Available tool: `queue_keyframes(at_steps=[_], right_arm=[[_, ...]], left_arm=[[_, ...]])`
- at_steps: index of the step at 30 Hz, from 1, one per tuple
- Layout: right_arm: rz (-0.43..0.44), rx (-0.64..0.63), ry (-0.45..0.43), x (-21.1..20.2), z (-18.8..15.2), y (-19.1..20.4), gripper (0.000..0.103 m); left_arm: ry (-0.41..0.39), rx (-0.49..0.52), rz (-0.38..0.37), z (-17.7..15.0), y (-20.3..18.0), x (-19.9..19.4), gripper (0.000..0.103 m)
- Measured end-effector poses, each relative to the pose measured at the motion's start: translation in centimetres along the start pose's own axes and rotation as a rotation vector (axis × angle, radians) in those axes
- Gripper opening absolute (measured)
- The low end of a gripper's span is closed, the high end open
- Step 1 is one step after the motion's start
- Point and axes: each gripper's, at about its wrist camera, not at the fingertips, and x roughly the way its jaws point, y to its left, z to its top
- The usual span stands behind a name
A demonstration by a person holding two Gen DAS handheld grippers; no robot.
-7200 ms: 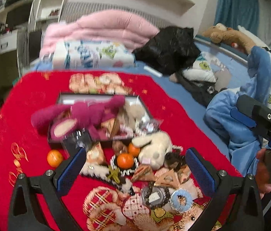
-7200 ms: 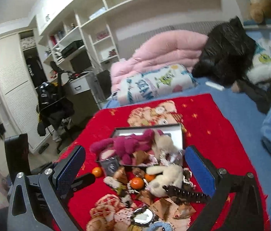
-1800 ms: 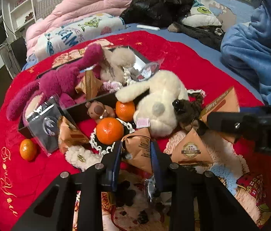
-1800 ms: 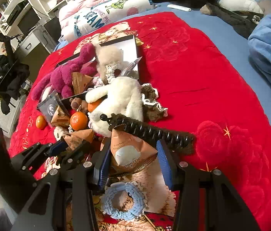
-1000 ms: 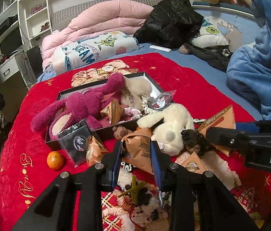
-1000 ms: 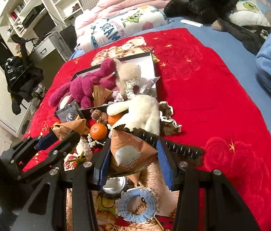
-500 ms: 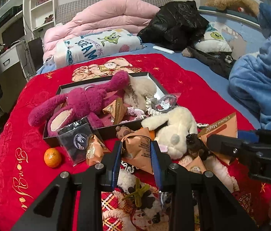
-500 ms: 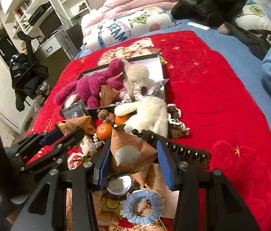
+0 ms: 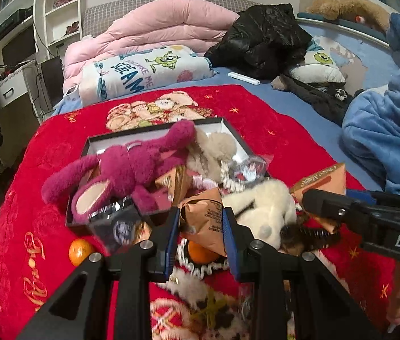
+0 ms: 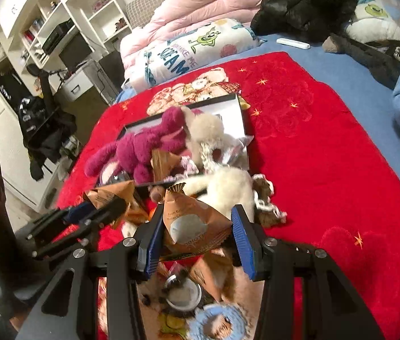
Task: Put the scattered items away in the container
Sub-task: 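Carry both tan packets up toward the black-framed box with both grippers, then lower both tan packets into the box and open both grippers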
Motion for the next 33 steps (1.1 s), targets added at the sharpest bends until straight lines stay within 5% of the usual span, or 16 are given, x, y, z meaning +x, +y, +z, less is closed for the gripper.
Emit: queue_keyframes(at_steps=[7,14,33], right_arm=[[-0.044,-0.034,-0.006,2.6,4.0,0.8,0.044],[-0.081,-0.014,-0.027,7.8,7.9,-0.1,0.044],[-0.048,0.034,-0.011,13.0,6.9,-1.0,0.044]], left_arm=[[0.022,-0.012,-0.039,4.4,-0.4,4.1,0.03],[0.006,-0.001,0.007,5.7,0.4,7.1,0.03],[-0.007,-0.034,0.015,3.6,1.1,9.9,0.03]])
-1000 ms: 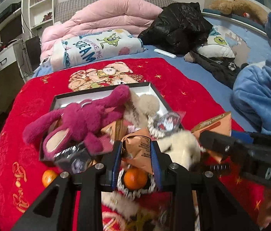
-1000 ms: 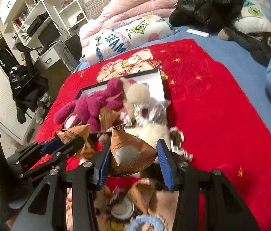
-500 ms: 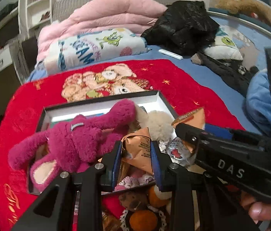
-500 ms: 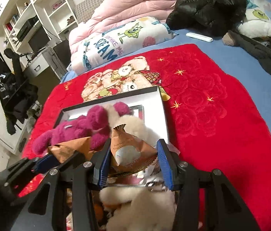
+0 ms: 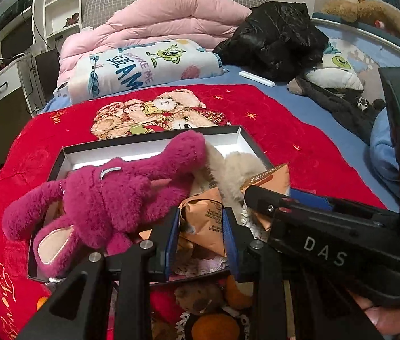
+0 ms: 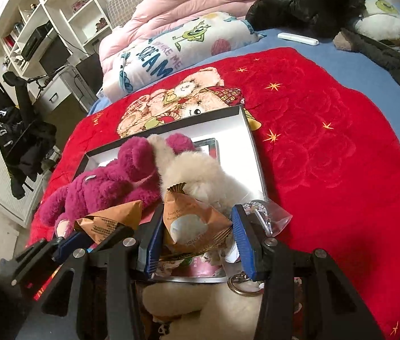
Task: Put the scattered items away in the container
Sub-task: 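Lower both tan packets into the box and open both grippers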
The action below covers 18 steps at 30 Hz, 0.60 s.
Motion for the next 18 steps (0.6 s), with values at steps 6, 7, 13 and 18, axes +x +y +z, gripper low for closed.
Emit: queue_keyframes(at_steps=[6,7,13,18], right_arm=[[0.002,0.004,0.008,0.18,-0.15,0.22,0.044],[0.006,0.005,0.007,0.25,-0.13,0.27,0.044],[0.011,0.003,0.015,0.77,-0.14,0.62,0.044],[0.011,-0.001,0.014,0.87,-0.2,0.71,0.045]], left_arm=[[-0.004,0.004,0.013,-0.01,0.22,0.03,0.03],[-0.002,0.004,0.015,-0.03,0.27,0.11,0.03],[0.0,0.003,0.033,-0.2,0.26,0.41,0.03],[0.001,0.003,0.036,-0.2,0.32,0.4,0.031]])
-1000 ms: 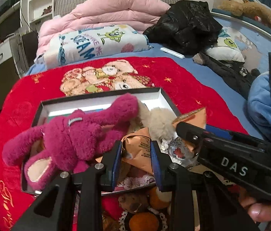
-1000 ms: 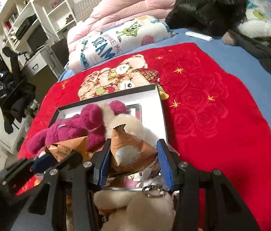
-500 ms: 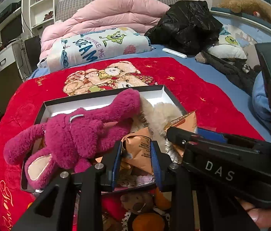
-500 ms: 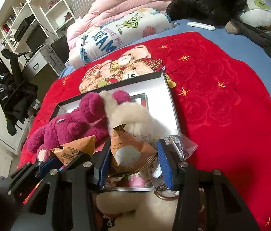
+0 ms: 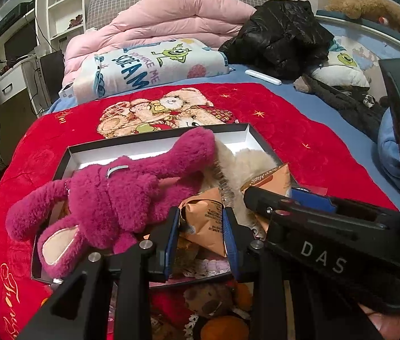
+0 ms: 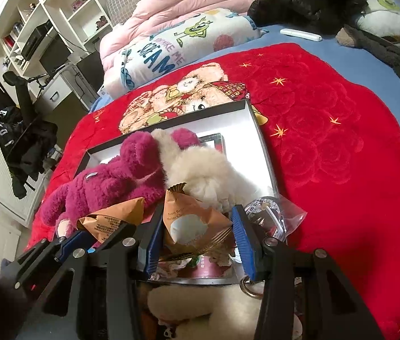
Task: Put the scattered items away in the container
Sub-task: 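Lower both tan packets into the box and open both grippers, then withdraw both grippers from the box back over the item pile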
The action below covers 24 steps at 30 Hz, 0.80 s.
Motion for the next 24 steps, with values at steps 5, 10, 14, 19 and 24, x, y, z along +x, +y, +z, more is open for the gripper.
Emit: queue_keyframes(at_steps=[5,10,14,19,24], right_arm=[[-0.002,-0.021,-0.005,-0.1,0.0,0.4,0.047],[0.016,-0.014,-0.004,-0.1,0.2,0.4,0.062],[0.045,0.03,0.016,-0.5,0.5,-0.2,0.077],[0.098,0.057,-0.013,-1.5,0.9,-0.8,0.103],[0.085,0.036,-0.02,-1.8,1.0,-0.1,0.103]], left_arm=[[0.0,0.0,-0.001,0.0,0.0,0.0,0.031],[0.005,-0.014,0.014,0.3,0.4,-0.2,0.044],[0.016,-0.005,0.057,0.6,1.0,-0.2,0.101],[0.01,-0.02,0.027,1.0,1.3,-0.6,0.103],[0.011,-0.011,0.032,0.9,1.1,-0.6,0.103]])
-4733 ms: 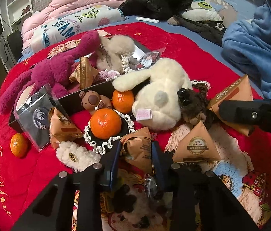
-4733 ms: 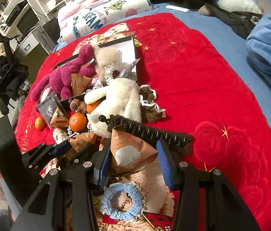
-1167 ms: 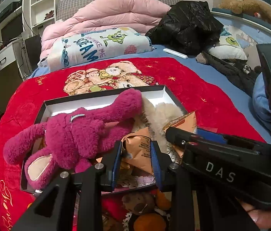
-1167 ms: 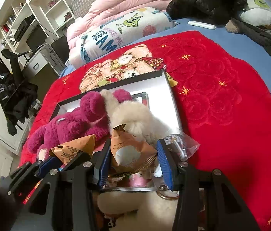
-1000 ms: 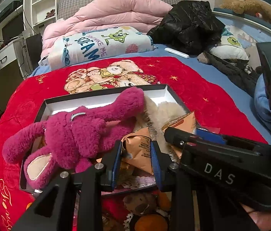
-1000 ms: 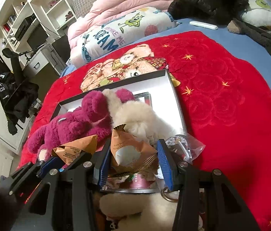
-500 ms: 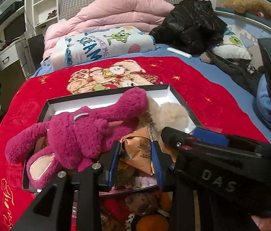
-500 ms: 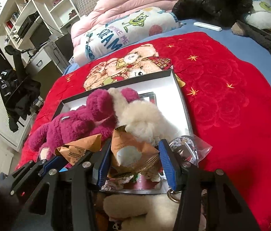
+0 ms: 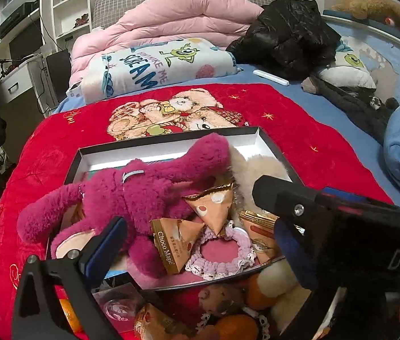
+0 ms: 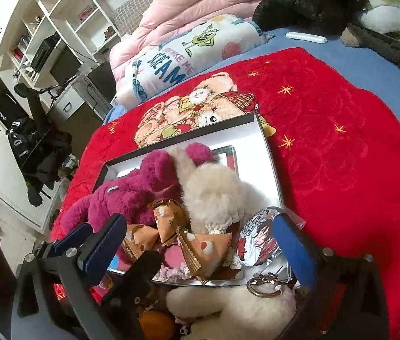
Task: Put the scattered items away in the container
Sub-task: 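Withdraw both grippers from the box back over the item pile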
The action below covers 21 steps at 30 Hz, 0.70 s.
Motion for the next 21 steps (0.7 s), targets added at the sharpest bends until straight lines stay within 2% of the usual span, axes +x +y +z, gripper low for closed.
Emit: queue_keyframes(at_steps=[6,12,16,21], right_arm=[[0.005,0.012,0.013,0.1,0.2,-0.2,0.103],[-0.027,0.006,-0.013,-1.0,0.6,-0.2,0.103],[-0.023,-0.012,-0.08,-5.0,1.8,0.7,0.103],[-0.022,-0.091,-0.235,-14.2,3.0,3.7,0.103]], left_arm=[[-0.009,-0.014,0.002,0.2,-0.1,-0.3,0.103],[-0.044,-0.054,-0.046,1.4,0.4,-2.7,0.103],[-0.111,-0.029,-0.067,2.8,0.5,-7.5,0.103],[-0.216,-0.025,-0.065,4.0,1.7,-16.3,0.103]])
